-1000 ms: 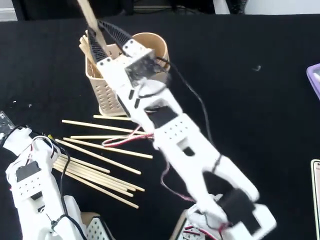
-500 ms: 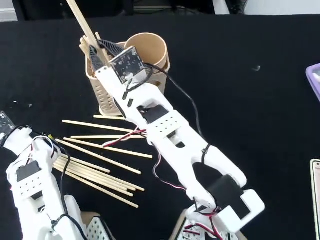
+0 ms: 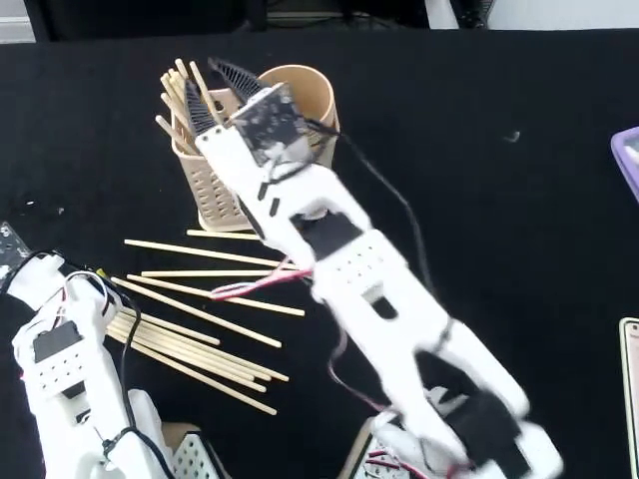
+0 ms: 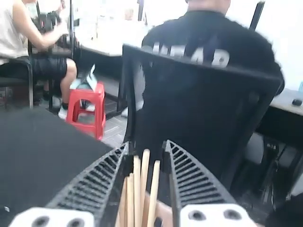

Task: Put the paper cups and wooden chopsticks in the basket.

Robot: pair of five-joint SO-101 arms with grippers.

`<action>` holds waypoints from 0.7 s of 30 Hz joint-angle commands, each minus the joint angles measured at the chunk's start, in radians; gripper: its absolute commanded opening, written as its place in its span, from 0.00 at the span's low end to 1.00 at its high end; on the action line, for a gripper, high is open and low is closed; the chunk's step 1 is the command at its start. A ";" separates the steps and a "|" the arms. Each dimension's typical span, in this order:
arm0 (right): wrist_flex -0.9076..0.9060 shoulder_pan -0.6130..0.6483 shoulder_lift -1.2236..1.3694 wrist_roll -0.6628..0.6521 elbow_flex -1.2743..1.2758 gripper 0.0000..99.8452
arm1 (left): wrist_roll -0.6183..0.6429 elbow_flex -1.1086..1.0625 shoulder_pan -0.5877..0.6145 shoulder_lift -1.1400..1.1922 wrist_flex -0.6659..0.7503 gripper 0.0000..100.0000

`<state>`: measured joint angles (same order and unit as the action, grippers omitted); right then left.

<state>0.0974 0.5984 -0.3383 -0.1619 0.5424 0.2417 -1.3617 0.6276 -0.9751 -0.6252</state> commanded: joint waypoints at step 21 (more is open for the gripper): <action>-0.798 0.170 -0.140 -0.046 0.424 0.19 | 0.006 0.004 0.001 -0.017 0.018 0.16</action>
<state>-0.7679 0.7319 -0.5976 -0.1941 0.9766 0.2417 -1.3617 0.6276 -0.9751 -0.6252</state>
